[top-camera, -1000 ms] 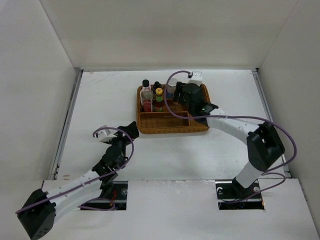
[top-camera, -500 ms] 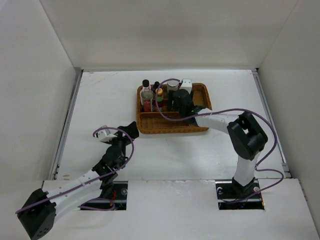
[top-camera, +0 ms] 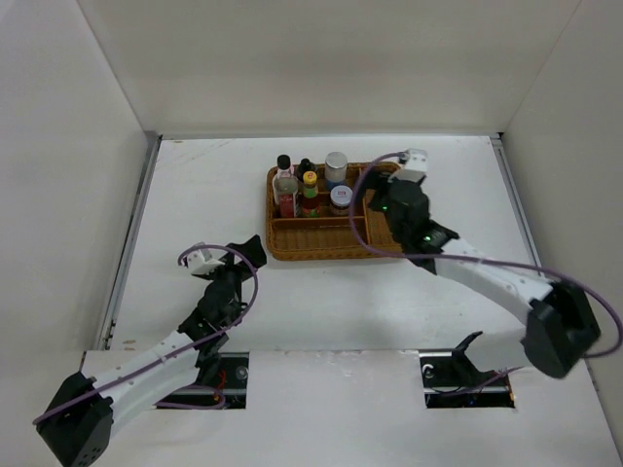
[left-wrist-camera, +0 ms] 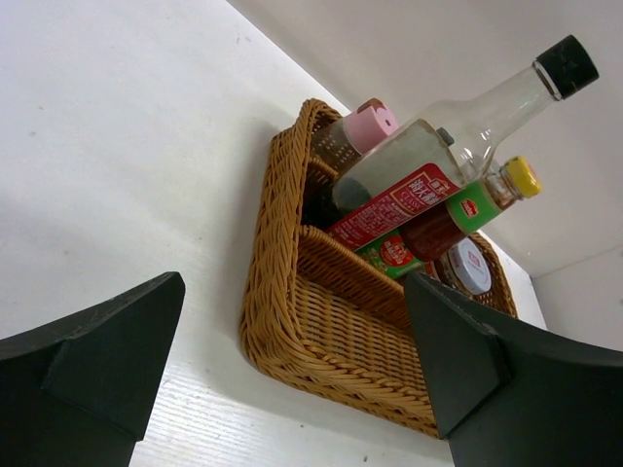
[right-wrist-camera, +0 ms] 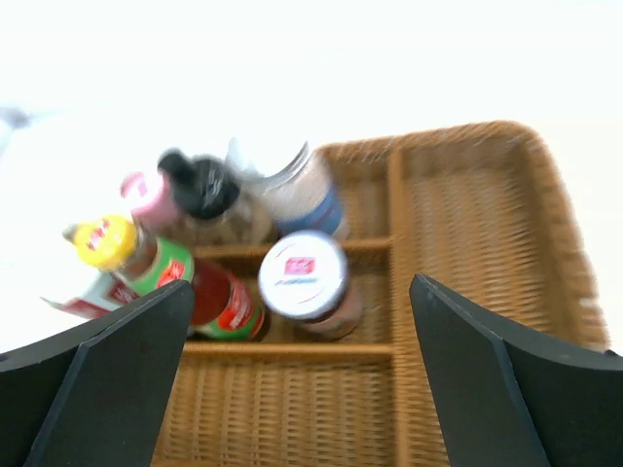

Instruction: Organize the condiment bottles

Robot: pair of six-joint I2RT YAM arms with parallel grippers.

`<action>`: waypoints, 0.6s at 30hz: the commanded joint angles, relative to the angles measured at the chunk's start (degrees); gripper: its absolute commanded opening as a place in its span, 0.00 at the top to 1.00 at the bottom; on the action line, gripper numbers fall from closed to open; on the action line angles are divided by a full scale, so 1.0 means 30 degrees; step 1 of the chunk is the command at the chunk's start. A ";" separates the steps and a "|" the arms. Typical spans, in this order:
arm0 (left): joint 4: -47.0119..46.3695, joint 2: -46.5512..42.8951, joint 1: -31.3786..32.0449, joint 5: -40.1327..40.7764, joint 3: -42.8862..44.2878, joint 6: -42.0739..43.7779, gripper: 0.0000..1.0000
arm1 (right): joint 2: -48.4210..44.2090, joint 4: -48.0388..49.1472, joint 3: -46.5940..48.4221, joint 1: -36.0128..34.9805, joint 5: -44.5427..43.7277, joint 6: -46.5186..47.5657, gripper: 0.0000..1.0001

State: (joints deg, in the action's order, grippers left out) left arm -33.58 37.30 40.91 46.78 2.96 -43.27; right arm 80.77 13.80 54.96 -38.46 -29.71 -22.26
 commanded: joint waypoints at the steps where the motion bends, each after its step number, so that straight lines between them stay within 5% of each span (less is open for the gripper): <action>1: 0.0324 -0.0012 -0.0553 -0.0681 -0.1193 0.0066 0.00 | -0.3271 0.1082 -0.2607 0.2015 -0.1198 -0.0254 0.00; 7: 0.2691 0.0165 -0.1548 -0.1767 -0.0052 0.0008 0.00 | -0.6211 0.1725 -0.6654 0.7846 -0.0965 -0.3971 0.00; 12: 0.5564 0.0310 -0.2634 -0.1211 0.1266 -0.0343 0.00 | -0.5861 0.2633 -0.7918 0.9202 -0.0672 -0.5177 0.00; 13: 0.5946 0.0398 -0.2577 -0.1210 0.1530 -0.0431 0.00 | -0.5802 0.2780 -0.7948 0.9114 -0.0671 -0.5090 0.06; 18: 0.7412 0.0517 -0.2430 -0.1210 0.2557 -0.0432 0.00 | -0.6299 0.3430 -0.8945 0.8908 -0.1345 -0.4944 0.87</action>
State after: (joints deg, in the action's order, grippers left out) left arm -14.55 39.07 33.45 43.00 6.94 -43.97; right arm 63.68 18.98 28.69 -11.49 -32.53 -35.83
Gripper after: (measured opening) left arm 0.997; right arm 0.199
